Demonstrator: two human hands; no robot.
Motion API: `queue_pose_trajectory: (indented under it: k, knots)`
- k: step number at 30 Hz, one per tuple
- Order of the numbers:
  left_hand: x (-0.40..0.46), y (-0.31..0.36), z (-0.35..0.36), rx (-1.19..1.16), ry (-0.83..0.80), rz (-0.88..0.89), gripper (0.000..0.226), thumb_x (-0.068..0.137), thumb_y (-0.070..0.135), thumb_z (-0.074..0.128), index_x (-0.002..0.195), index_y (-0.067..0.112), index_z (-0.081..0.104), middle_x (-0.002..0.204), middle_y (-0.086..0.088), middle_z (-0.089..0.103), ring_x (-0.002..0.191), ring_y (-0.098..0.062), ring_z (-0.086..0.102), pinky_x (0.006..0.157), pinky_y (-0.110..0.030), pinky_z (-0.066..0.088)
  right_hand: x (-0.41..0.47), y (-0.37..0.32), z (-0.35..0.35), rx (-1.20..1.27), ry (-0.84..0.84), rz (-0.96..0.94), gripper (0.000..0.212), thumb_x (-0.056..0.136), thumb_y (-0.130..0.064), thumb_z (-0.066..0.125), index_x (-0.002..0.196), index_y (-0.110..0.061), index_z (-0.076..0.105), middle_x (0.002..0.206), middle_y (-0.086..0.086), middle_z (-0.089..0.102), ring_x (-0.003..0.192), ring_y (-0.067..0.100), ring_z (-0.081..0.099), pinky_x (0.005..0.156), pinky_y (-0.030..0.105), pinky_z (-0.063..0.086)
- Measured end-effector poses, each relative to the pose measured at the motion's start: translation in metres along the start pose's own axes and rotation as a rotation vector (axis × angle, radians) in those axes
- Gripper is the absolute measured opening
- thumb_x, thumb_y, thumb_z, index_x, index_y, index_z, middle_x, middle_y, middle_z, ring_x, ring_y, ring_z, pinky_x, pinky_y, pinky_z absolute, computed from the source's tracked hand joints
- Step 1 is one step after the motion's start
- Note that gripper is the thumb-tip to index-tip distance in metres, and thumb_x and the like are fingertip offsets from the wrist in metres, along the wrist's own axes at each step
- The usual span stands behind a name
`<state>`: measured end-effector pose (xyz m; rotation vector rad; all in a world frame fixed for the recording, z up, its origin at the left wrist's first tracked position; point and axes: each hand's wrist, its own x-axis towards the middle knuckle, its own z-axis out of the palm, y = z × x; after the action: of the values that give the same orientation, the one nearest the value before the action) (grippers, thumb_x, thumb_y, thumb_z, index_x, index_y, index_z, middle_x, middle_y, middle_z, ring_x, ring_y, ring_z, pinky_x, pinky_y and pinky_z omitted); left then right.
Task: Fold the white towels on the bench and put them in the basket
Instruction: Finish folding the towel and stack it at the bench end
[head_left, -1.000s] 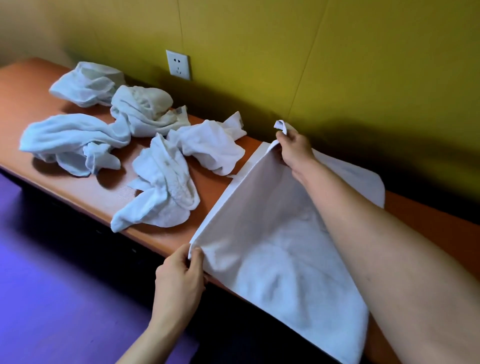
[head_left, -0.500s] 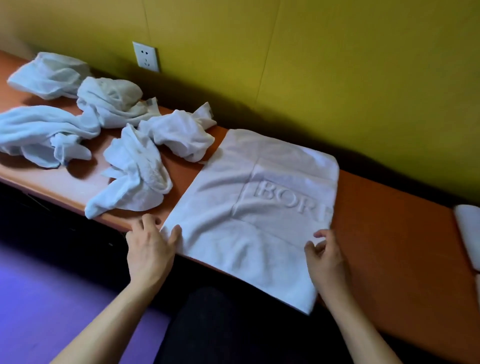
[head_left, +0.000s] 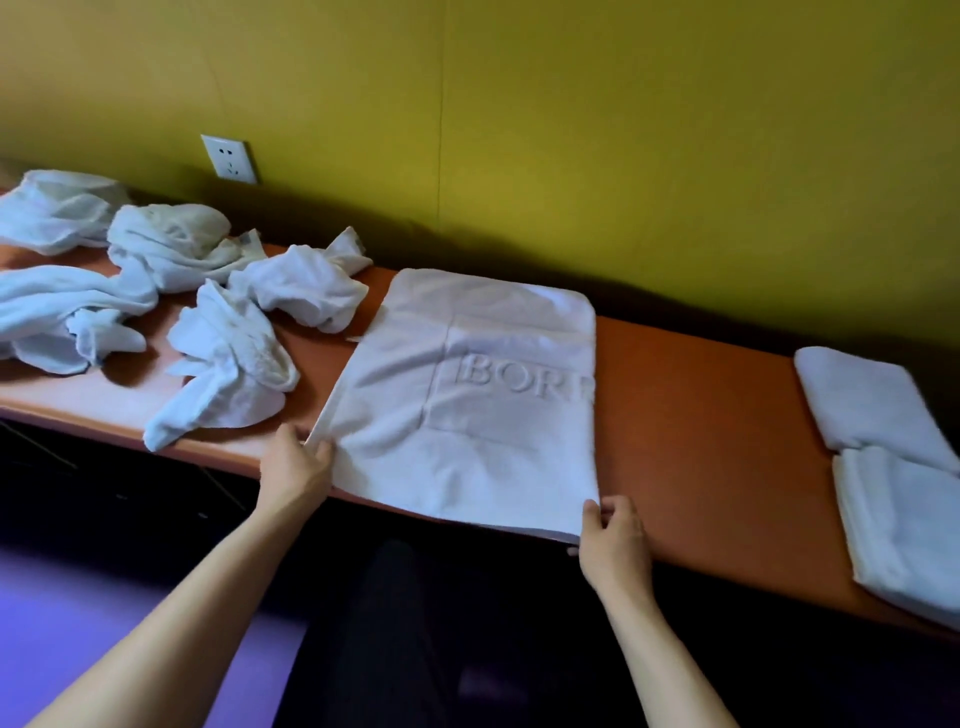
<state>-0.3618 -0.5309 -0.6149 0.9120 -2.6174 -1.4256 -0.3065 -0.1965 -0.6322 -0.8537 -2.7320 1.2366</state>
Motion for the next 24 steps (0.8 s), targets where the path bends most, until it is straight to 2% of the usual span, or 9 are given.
queue_pose_trajectory:
  k: [2,4,6,9,13,16,19,22,24]
  knots:
    - [-0.015,0.001,-0.001,-0.071,-0.022,0.007,0.029,0.089,0.036,0.067,0.103,0.013,0.057,0.101,-0.009,0.066,0.098,-0.034,0.064,0.087,-0.043,0.050,-0.001,0.003,-0.015,0.047,0.041,-0.025,0.012,0.103,-0.026,0.047,0.099,-0.016,0.052,0.096,0.009,0.067,0.063,0.026,0.071,0.067,0.035,0.049]
    - [-0.029,-0.001,-0.004,-0.134,-0.018,-0.003,0.034,0.081,0.045,0.072,0.100,0.020,0.057,0.099,-0.006,0.070,0.091,-0.032,0.069,0.086,-0.050,0.056,0.000,0.010,-0.028,0.064,0.099,-0.045,0.013,0.102,-0.025,0.049,0.102,-0.016,0.058,0.094,0.013,0.070,0.070,0.035,0.072,0.074,0.038,0.053]
    - [-0.049,0.001,-0.009,-0.201,-0.005,0.010,0.033,0.085,0.038,0.075,0.105,0.019,0.057,0.099,-0.005,0.070,0.090,-0.030,0.070,0.086,-0.050,0.057,-0.004,0.015,-0.045,0.085,0.124,-0.052,0.014,0.102,-0.024,0.050,0.104,-0.015,0.061,0.093,0.013,0.071,0.070,0.036,0.071,0.075,0.038,0.054]
    - [-0.082,0.006,-0.017,-0.285,0.015,0.061,0.034,0.091,0.027,0.073,0.121,0.020,0.058,0.098,-0.003,0.066,0.090,-0.025,0.069,0.081,-0.046,0.059,-0.021,0.021,-0.072,0.234,0.122,-0.073,0.014,0.101,-0.022,0.053,0.115,-0.026,0.055,0.090,-0.001,0.067,0.053,0.027,0.068,0.056,0.029,0.051]
    - [-0.116,0.009,-0.027,-0.441,-0.056,0.056,0.006,0.095,0.021,0.069,0.098,0.016,0.070,0.092,-0.006,0.072,0.072,-0.016,0.068,0.054,-0.027,0.058,-0.041,0.037,-0.102,0.411,0.111,-0.116,0.013,0.100,-0.014,0.057,0.099,-0.023,0.066,0.096,-0.007,0.070,0.053,0.009,0.062,0.045,0.022,0.050]
    - [-0.133,0.010,-0.030,-0.573,-0.083,0.003,0.017,0.092,0.027,0.072,0.095,0.011,0.071,0.087,-0.005,0.072,0.066,-0.014,0.064,0.051,-0.021,0.055,-0.054,0.047,-0.118,0.617,0.071,-0.037,0.011,0.097,-0.015,0.063,0.090,-0.016,0.071,0.094,0.000,0.071,0.056,0.001,0.060,0.045,0.020,0.049]
    - [-0.145,0.013,-0.033,-0.725,-0.170,-0.012,0.010,0.094,0.016,0.068,0.100,0.008,0.071,0.090,-0.008,0.072,0.067,-0.014,0.064,0.054,-0.019,0.054,-0.062,0.049,-0.132,0.876,0.025,0.075,0.013,0.091,-0.022,0.069,0.085,-0.010,0.070,0.084,0.001,0.070,0.061,0.008,0.061,0.045,0.019,0.049]
    - [-0.151,0.015,-0.036,-0.873,-0.375,0.033,0.037,0.082,-0.010,0.064,0.113,0.010,0.068,0.094,-0.010,0.073,0.080,-0.018,0.069,0.059,-0.017,0.053,-0.061,0.045,-0.143,1.063,-0.051,0.162,0.018,0.098,-0.018,0.058,0.086,-0.009,0.070,0.078,0.003,0.071,0.059,0.012,0.063,0.050,0.019,0.053]
    - [-0.150,0.014,-0.037,-0.693,-0.392,0.138,0.050,0.076,-0.014,0.066,0.115,0.018,0.068,0.096,-0.004,0.076,0.085,-0.016,0.070,0.064,-0.016,0.053,-0.056,0.042,-0.146,1.118,-0.114,0.159,0.024,0.096,-0.010,0.046,0.091,-0.012,0.069,0.077,0.005,0.072,0.057,0.013,0.065,0.053,0.018,0.053]
